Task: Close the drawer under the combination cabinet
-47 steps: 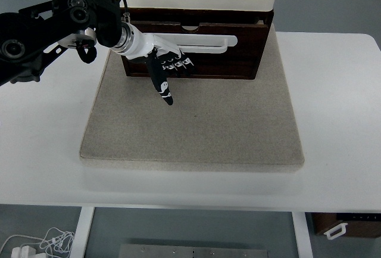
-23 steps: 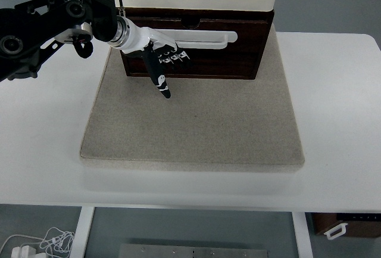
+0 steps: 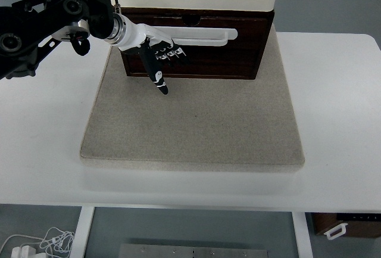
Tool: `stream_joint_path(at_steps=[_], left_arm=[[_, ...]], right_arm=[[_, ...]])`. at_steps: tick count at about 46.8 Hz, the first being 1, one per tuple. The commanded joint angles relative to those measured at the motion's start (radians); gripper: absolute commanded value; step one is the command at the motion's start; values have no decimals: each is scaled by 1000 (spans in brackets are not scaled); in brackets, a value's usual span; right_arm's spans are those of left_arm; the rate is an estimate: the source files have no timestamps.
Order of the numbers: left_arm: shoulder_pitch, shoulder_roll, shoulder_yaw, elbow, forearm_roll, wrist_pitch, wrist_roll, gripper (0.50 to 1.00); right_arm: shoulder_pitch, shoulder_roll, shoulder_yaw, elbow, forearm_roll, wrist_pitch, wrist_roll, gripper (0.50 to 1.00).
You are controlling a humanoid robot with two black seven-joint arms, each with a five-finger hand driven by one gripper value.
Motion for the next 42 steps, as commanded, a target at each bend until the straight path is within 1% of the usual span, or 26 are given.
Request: stream_joint_path(at_steps=[1, 29, 42], left_arm=[[0, 0, 0, 1, 4, 0, 0, 1000], [0, 0, 0, 8, 15, 0, -1, 1000], [5, -1, 0, -9, 38, 0, -1, 1000]], right_arm=[[0, 0, 0, 0, 0, 1, 0, 952], [0, 0, 0, 0, 0, 0, 0, 952], [0, 0, 0, 0, 0, 1, 0, 952]])
